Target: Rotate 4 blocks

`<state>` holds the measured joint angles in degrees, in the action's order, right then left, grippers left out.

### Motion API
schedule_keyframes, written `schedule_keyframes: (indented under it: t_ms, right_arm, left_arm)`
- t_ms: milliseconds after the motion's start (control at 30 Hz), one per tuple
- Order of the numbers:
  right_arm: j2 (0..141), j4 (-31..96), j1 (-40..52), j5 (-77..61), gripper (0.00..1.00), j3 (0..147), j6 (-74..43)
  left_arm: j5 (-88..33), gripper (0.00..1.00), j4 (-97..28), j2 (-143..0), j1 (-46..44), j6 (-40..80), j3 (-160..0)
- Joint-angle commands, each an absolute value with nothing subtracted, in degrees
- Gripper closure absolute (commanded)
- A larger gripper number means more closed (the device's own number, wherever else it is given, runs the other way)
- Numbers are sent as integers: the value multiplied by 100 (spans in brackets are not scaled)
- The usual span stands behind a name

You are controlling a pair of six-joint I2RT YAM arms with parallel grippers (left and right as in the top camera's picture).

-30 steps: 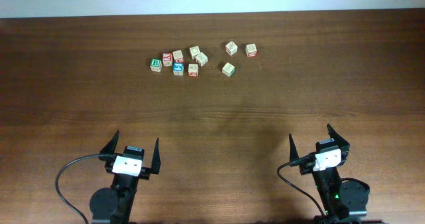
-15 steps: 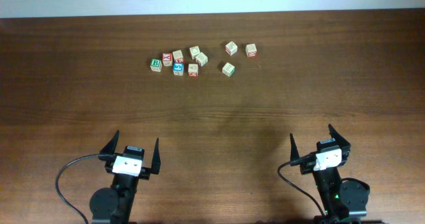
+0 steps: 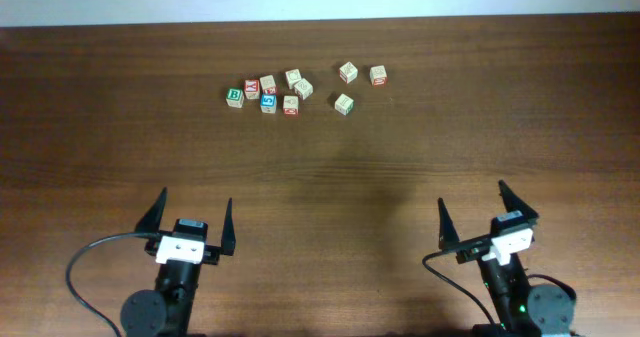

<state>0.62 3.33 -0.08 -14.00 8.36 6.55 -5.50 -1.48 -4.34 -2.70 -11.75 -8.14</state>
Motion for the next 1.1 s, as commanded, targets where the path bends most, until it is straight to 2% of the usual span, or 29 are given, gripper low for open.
schedule_keyframes:
  t_ms: [0,100,200,400,500,567,600,667,700,767,867,933,1000,1067]
  right_arm:
    - [200,617,-38,-1686,2,1610,353]
    - [709,1229,-38,-1922,2,2534,349]
    - [1881,2088,-38,-2145,2,3760,351]
    - [4952,4429,-38,-2532,2,6158,355]
    - [6541,5688,-38,-2864,2,7146,357]
    - [7164,5577,-38,-3393,2,7170,351]
    - [7603,5498,-38,-4174,2,7170,357]
    - [8084,5290,-3,-4283,0,7170,228]
    - [8460,5076,132,-3933,9,7170,-344]
    - [8860,4805,602,-2742,11,7347,-1251]
    - [9767,4799,1627,-967,14,8630,-2344]
    - [10506,4772,1964,-255,16,9419,-2849]
    - [11216,4276,2143,-141,29,9745,-3389]
    - [11572,3811,2255,-148,30,9745,-3428]
  left_arm:
    - [-838,1,-451,-1144,-235,-1614,-1787]
    - [-919,1,-958,-2290,-233,-1653,-3033]
    - [-1555,1,-1896,-3894,-235,-2073,-4648]
    - [-2388,1,-4770,-7234,-235,-2073,-8488]
    - [-3179,1,-5551,-8237,-235,-2064,-8934]
    - [-3242,1,-5931,-8549,-235,-1975,-8934]
    - [-3242,1,-6060,-8709,-235,-1872,-8930]
    - [-3323,1,-6114,-8829,-257,-1874,-8930]
    - [-3223,0,-5935,-8895,-257,-1638,-8930]
    - [-1767,5,-5507,-8903,-257,-128,-9013]
    - [-43,11,-5485,-8906,-257,930,-9334]
    - [198,11,-5507,-9021,-257,1140,-9332]
    - [196,13,-5513,-9343,-257,1505,-9330]
    - [196,16,-5505,-9660,-257,1693,-9330]
